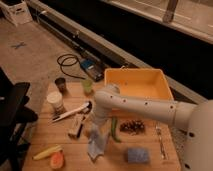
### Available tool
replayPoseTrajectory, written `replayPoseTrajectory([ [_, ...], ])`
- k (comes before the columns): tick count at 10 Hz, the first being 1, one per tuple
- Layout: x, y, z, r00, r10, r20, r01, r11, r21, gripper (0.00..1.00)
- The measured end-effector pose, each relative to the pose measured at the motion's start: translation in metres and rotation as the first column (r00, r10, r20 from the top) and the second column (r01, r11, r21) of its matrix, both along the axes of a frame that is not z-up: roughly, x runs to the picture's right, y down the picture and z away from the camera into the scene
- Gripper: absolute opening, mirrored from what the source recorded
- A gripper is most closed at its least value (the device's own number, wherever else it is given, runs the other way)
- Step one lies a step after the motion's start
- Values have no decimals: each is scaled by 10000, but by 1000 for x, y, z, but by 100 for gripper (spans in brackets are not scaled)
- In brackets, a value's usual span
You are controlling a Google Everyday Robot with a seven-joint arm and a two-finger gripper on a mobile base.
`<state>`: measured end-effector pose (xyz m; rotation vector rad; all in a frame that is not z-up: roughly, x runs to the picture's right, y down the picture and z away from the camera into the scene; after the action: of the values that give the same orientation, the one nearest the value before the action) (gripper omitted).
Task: Place towel in paper cup
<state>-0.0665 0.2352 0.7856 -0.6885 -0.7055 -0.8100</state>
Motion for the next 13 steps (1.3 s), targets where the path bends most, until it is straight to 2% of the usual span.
replayPoseTrajectory([
  [3, 0, 22, 7, 9984, -468, -310, 448, 9971, -616, 80],
  [4, 4, 28, 8, 9973, -523, -521, 482, 9958, -773, 76],
  [5, 9, 30, 9, 9962, -518, -694, 460, 9955, -831, 70],
  [7, 19, 34, 9, 9939, -419, -1019, 325, 9952, -925, 46],
  [9, 20, 36, 9, 9928, -345, -1146, 231, 9948, -987, 29],
  [10, 20, 35, 9, 9930, -343, -1133, 234, 9951, -958, 18],
  [11, 20, 34, 8, 9928, -395, -1127, 288, 9950, -955, 14],
  [13, 23, 34, 9, 9925, -395, -1161, 284, 9950, -954, 14],
])
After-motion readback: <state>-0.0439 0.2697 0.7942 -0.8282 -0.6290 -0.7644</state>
